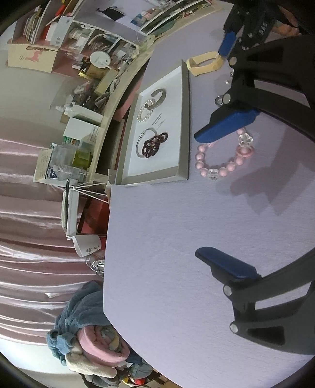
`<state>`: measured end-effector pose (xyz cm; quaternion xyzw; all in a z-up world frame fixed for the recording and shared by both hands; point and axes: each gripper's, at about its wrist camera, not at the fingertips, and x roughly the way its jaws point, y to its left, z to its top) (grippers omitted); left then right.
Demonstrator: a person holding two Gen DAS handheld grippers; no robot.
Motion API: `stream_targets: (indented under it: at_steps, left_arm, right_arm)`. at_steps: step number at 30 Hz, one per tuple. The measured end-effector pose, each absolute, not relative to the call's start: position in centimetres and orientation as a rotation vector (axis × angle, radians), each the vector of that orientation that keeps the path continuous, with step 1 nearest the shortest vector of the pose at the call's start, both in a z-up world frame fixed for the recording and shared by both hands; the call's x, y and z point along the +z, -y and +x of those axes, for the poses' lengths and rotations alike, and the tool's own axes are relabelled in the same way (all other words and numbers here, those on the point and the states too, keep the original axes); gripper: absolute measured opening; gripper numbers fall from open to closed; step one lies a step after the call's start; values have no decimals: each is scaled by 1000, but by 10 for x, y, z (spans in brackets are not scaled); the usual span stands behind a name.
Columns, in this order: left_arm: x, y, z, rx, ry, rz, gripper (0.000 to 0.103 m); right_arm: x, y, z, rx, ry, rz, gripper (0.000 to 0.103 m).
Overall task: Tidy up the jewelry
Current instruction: 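Move the right tool to a pearl stud earring and close on it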
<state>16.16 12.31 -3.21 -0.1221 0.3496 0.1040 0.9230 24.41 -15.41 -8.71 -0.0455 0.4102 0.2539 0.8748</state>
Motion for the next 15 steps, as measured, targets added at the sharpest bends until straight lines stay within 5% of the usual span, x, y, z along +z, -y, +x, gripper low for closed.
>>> stream_targets:
  at_steps: [15]
  left_arm:
    - [-36,-119,162,205,-735,-250,89]
  right_arm:
    - [-104,140,245,539,-895,-172,33]
